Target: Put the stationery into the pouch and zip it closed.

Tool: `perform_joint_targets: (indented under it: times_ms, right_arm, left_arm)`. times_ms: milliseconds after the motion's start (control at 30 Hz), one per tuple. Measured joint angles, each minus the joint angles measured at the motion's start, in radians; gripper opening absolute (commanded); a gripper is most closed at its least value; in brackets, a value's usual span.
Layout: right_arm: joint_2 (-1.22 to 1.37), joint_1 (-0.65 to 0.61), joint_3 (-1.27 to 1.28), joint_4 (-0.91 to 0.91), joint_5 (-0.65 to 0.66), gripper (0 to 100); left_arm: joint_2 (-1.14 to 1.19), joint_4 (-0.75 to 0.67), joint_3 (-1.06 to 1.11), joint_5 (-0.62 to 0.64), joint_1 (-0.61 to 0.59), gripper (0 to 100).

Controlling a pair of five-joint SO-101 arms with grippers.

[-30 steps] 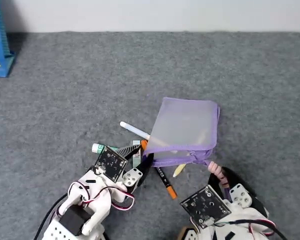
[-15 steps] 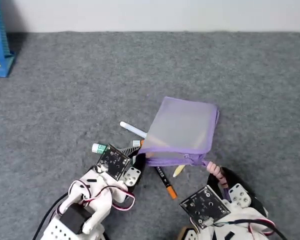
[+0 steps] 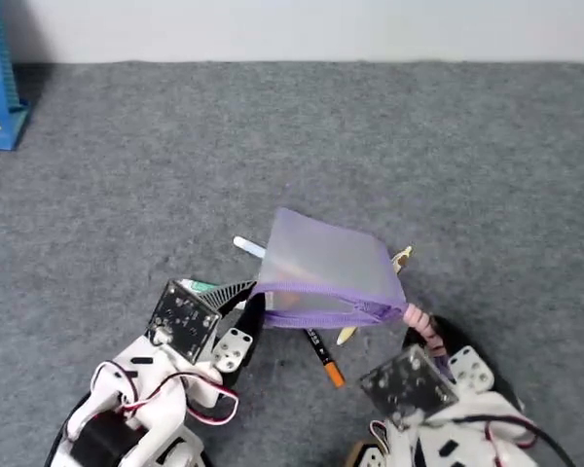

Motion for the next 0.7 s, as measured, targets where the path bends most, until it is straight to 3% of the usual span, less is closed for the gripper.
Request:
perform_joint_targets:
  times_ms: [267, 600, 700]
  right_arm:
    - [0.206, 0.0, -0.163, -0.003, -0.023, 0.8]
    - [0.319, 0.008, -0.192, -0.003, -0.025, 0.9]
    - [0.333, 0.009, -0.198, -0.006, -0.043, 0.9]
  left_arm:
    - [0.206, 0.006, -0.126, 0.0, 0.0, 1]
    - [0.669, 0.201, -0.557, -0.012, 0.0, 1]
    - [0.786, 0.232, -0.649, -0.057, -0.002, 6]
